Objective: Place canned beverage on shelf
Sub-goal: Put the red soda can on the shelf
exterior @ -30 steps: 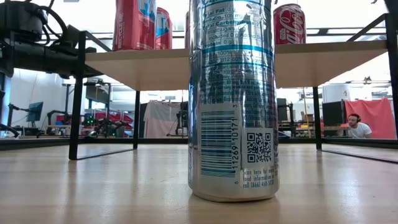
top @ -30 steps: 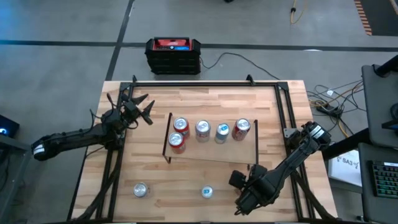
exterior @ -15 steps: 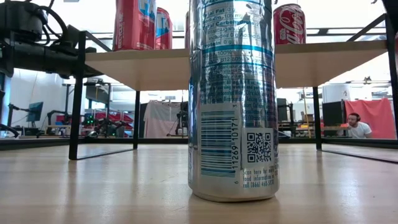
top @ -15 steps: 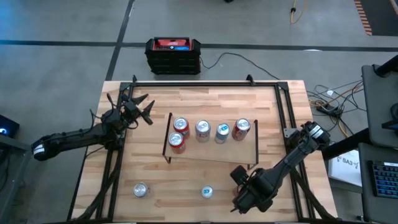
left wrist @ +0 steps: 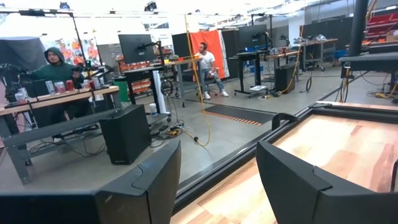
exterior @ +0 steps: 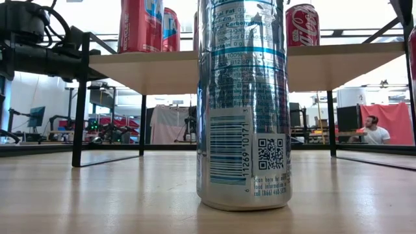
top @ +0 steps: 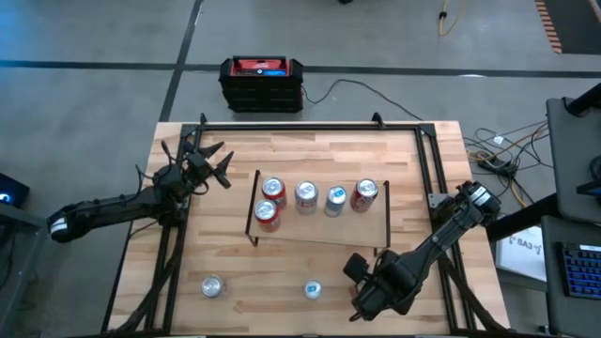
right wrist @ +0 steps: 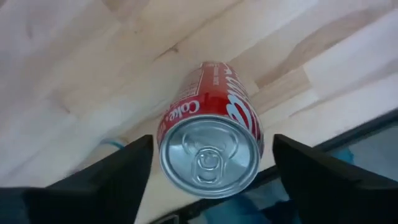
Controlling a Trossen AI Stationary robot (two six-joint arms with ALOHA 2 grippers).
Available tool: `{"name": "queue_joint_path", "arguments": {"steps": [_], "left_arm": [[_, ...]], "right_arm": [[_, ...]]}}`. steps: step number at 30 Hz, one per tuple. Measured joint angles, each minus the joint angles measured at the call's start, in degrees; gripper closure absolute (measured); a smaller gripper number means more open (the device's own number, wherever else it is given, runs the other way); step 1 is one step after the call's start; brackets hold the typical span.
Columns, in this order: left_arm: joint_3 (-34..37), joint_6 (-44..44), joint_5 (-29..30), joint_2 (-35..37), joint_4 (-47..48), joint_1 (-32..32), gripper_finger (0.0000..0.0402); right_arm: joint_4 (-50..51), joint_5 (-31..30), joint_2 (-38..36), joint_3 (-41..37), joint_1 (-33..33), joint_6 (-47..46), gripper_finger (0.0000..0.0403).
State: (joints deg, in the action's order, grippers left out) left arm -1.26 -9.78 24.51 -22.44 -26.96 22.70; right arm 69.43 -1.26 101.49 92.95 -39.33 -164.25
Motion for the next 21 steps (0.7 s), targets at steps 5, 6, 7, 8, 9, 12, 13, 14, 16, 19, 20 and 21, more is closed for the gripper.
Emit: {"name": "queue_joint_path", "arguments": {"steps": [5, 6, 7, 8, 9, 12, 13, 14, 16, 19, 20, 21], "left_arm": [[0.0, 0.0, 0.0, 0.0, 0.0, 0.0, 0.0207], [0.0, 0.0, 0.0, 0.0, 0.0, 0.0, 0.0207], [0.0, 0.0, 0.0, 0.0, 0.0, 0.0, 0.0207], [0.0, 0.0, 0.0, 0.0, 0.0, 0.0, 0.0207], [0.0, 0.0, 0.0, 0.0, 0.0, 0.0, 0.0207], [0.0, 0.0, 0.0, 0.0, 0.0, 0.0, 0.0207], [0.0, 0.0, 0.0, 0.0, 0.0, 0.0, 0.0207], [0.0, 0.0, 0.0, 0.0, 0.0, 0.0, 0.0207], [0.0, 0.0, 0.0, 0.0, 0.0, 0.0, 0.0207], [0.0, 0.0, 0.0, 0.0, 0.0, 0.0, 0.0207], [0.0, 0.0, 0.0, 0.0, 0.0, 0.0, 0.0207], [0.0, 0.0, 0.0, 0.0, 0.0, 0.0, 0.0207]], "right_arm": [[-1.5, 0.1, -0.1, 0.0, 0.3, 15.2, 0.0031], [-2.2, 0.1, -0.2, 0.0, 0.3, 20.1, 0.0024], [-2.7, 0.1, -0.2, 0.0, 0.4, 25.5, 0.0019], [-3.0, 0.1, -0.2, 0.0, 0.4, 30.9, 0.0016], [-3.2, 0.1, -0.2, 0.0, 0.4, 35.7, 0.0014], [-3.1, 0.2, 0.4, 0.0, 0.4, 45.7, 0.0013], [-2.7, 0.2, 0.7, 0.0, 0.4, 47.8, 0.0013], [-2.2, 0.2, 0.9, 0.0, 0.4, 49.9, 0.0013], [-1.2, 0.2, 1.4, 0.0, 0.4, 52.9, 0.0013], [-0.3, -0.2, 2.3, 0.0, 0.7, 58.3, 0.0013], [-0.4, -0.3, 2.7, 0.0, 0.7, 60.5, 0.0012], [-0.6, -0.2, 3.0, 0.0, 0.7, 62.7, 0.0012]]}}
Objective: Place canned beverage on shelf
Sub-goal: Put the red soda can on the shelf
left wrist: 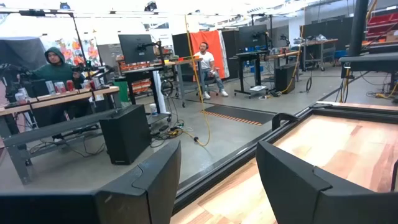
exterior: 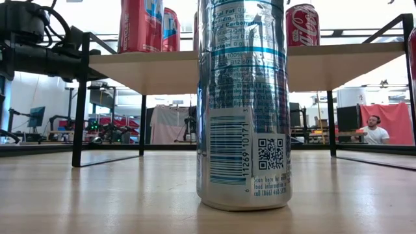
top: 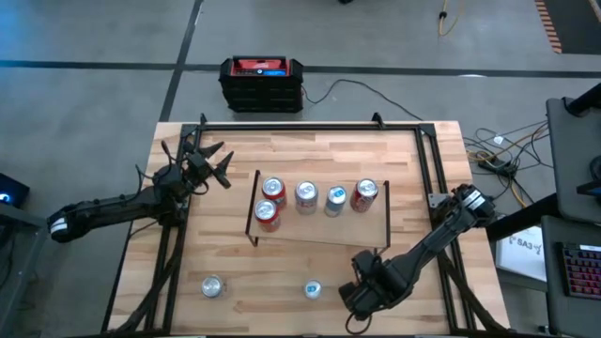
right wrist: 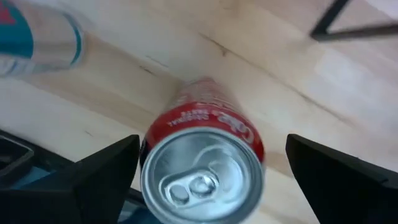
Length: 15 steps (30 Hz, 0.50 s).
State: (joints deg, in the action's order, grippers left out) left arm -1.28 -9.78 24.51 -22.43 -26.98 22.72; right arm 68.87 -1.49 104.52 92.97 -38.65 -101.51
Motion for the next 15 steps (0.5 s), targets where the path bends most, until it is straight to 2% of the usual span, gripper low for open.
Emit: {"name": "queue_joint_path", "arguments": {"steps": [4, 8, 15], "left_arm": [[0.0, 0.0, 0.0, 0.0, 0.0, 0.0, 0.0207], [0.0, 0.0, 0.0, 0.0, 0.0, 0.0, 0.0207], [0.0, 0.0, 0.0, 0.0, 0.0, 0.0, 0.0207]], "right_arm": [[-0.7, -0.1, 1.3, 0.0, 0.0, 1.4, 0.0012], [0.4, 0.0, 1.5, 0.0, 0.2, -8.1, 0.0021], [-0.7, 0.0, 1.4, 0.0, 0.2, -9.8, 0.0076]]}}
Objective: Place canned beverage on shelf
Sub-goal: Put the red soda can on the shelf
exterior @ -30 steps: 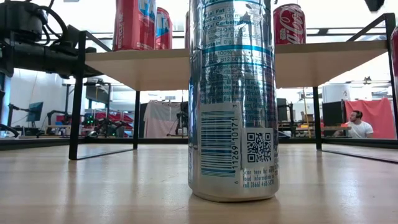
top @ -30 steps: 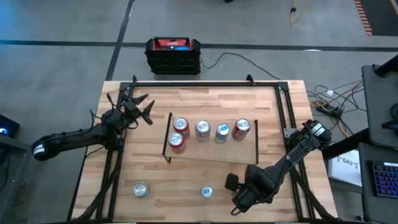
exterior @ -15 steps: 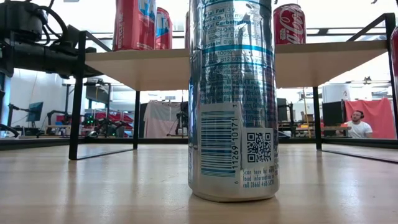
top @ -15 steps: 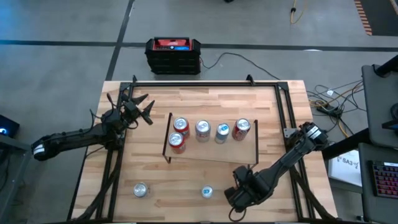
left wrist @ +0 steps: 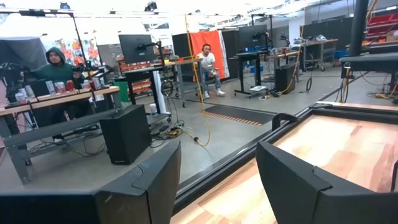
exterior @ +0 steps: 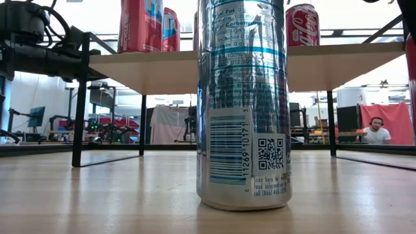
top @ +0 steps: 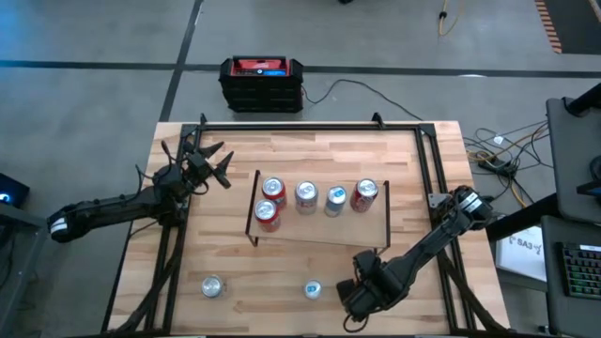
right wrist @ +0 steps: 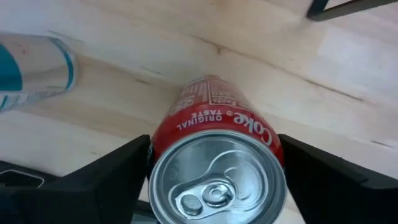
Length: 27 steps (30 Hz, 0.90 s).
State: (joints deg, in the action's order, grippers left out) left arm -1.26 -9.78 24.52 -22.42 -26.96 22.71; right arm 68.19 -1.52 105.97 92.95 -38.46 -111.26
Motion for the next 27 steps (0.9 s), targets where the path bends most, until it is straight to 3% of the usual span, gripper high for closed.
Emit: {"name": "queue_joint_path", "arguments": {"steps": [4, 9, 14, 21, 27], "left_arm": [[0.0, 0.0, 0.0, 0.0, 0.0, 0.0, 0.0207], [0.0, 0.0, 0.0, 0.0, 0.0, 0.0, 0.0207], [0.0, 0.0, 0.0, 0.0, 0.0, 0.0, 0.0207], [0.0, 0.0, 0.0, 0.0, 0.0, 0.0, 0.0207], [0.0, 0.0, 0.0, 0.0, 0.0, 0.0, 0.0207]], "right_arm": [[-0.1, 0.0, 0.0, 0.0, 0.0, -5.8, 0.0112], [0.4, 0.0, -0.1, 0.0, 0.0, -17.8, 0.0112], [0.5, 0.5, -0.2, 0.2, 0.0, -35.3, 0.0111], [0.4, 1.8, -0.4, 0.2, 0.1, -65.8, 0.0064], [0.4, 1.7, -0.7, 0.3, 0.8, -68.8, 0.0053]]}}
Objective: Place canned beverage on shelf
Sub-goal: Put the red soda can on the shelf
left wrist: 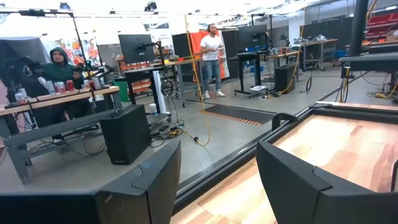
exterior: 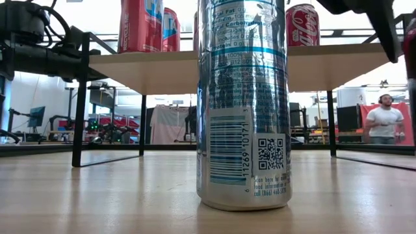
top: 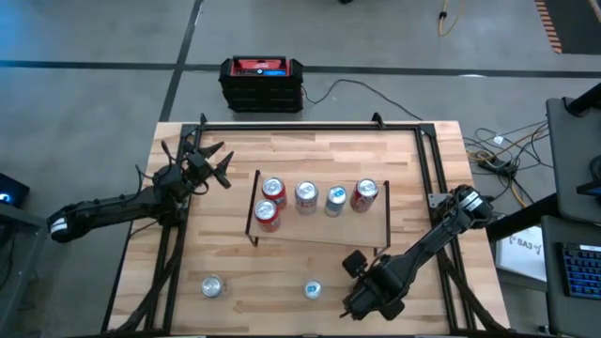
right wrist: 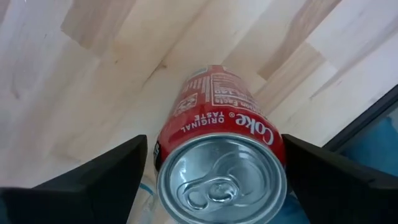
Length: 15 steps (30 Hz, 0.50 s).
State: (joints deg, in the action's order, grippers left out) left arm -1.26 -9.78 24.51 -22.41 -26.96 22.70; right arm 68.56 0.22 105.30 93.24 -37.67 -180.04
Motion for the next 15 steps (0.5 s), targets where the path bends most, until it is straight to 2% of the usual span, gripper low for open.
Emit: {"name": "queue_joint_path", "arguments": {"steps": [4, 7, 15], "left_arm": [[0.0, 0.0, 0.0, 0.0, 0.0, 0.0, 0.0207], [0.0, 0.0, 0.0, 0.0, 0.0, 0.0, 0.0207], [0.0, 0.0, 0.0, 0.0, 0.0, 0.0, 0.0207]], "right_arm": [[-0.8, -0.2, -0.3, 0.0, 0.2, 3.3, 0.0052], [-0.7, -0.2, -1.0, 0.4, 0.2, 13.1, 0.0048], [0.4, 3.2, -1.1, 4.0, 0.2, 30.9, 0.0016]]}}
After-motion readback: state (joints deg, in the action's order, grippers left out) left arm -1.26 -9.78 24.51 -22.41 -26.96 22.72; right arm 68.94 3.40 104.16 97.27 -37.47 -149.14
